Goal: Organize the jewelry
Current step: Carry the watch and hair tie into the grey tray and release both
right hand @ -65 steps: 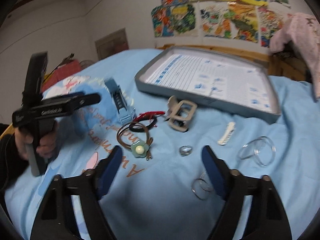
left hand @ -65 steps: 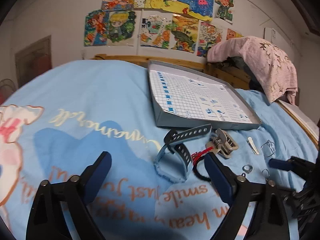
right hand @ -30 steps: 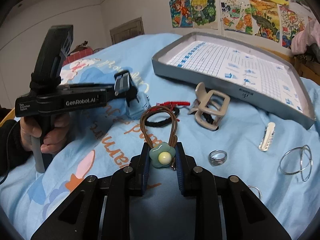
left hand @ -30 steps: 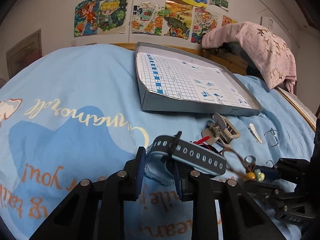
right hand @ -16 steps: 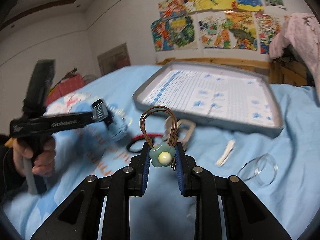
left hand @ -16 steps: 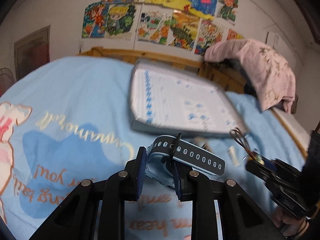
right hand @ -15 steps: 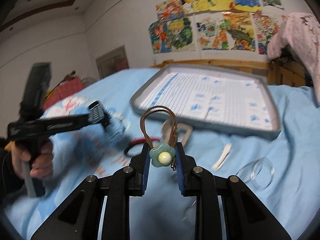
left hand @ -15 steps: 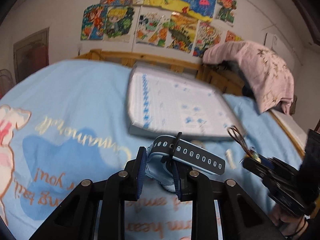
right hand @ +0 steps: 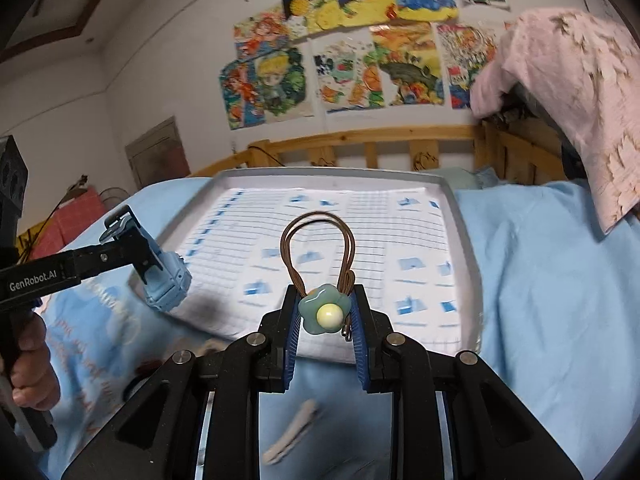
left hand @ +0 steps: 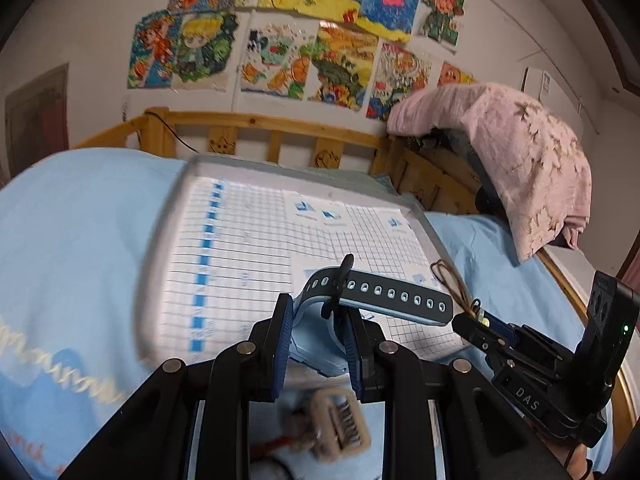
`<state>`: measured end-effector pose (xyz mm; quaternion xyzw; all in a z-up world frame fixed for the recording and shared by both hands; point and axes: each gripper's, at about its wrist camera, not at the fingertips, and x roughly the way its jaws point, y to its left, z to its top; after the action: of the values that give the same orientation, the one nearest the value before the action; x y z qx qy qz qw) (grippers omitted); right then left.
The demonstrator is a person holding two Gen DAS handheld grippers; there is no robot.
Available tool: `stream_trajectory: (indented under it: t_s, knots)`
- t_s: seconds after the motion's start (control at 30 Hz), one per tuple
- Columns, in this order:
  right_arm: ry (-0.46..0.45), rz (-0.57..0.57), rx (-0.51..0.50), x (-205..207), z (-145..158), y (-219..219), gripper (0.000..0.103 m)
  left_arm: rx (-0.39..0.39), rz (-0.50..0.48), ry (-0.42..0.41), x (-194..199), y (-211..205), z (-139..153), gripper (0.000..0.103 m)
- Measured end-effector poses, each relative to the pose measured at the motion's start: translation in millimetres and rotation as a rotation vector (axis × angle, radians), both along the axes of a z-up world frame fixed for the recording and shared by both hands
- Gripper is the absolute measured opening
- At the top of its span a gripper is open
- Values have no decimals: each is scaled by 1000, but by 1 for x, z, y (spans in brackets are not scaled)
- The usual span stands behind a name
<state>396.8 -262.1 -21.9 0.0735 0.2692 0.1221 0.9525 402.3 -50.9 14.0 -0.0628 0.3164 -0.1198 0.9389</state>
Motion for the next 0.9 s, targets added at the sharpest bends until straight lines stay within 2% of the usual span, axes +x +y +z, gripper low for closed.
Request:
stream_trajectory:
  t_s: [0.13, 0.3, 0.4, 0.43, 0.5, 0.53, 0.57, 0.63, 0.7, 0.8, 0.83, 0.87, 0.9]
  knots:
    - [48, 6, 51, 20, -21, -20, 21, 44, -26, 37, 18, -15, -16, 23]
    - [121, -24, 133, 32, -48, -35, 21, 36, -12, 85, 29, -21, -30, 25]
    - [129, -41, 141, 33, -55, -34, 22, -1, 0, 71, 25, -20, -33, 32]
    - [130, -42, 141, 32, -56, -34, 22, -12, 3, 67, 22, -19, -33, 37]
    - [126, -47, 143, 31, -57, -34, 28, -9, 14, 61, 18, -19, -32, 56]
    - [121, -50, 145, 30, -56, -35, 33, -3, 22, 52, 16, -19, -30, 71]
    - [114, -55, 146, 28, -55, -36, 40, 3, 38, 23, 9, -18, -26, 76]
    - [99, -71, 145, 22, -51, -39, 51, 1, 50, -6, 1, -17, -19, 76]
    - [75, -89, 135, 14, -44, -41, 52, 3, 56, -16, -10, -16, -9, 79]
    - [18, -110, 115, -4, -28, -47, 55, 9, 98, -85, -36, -12, 9, 97]
    - [-13, -116, 113, -13, -21, -49, 65, 13, 114, -117, -47, -11, 15, 103]
    - [-41, -120, 116, -22, -14, -52, 76, 15, 123, -143, -54, -10, 20, 103]
    - [-76, -125, 117, -32, -6, -55, 80, 19, 128, -188, -70, -9, 28, 103]
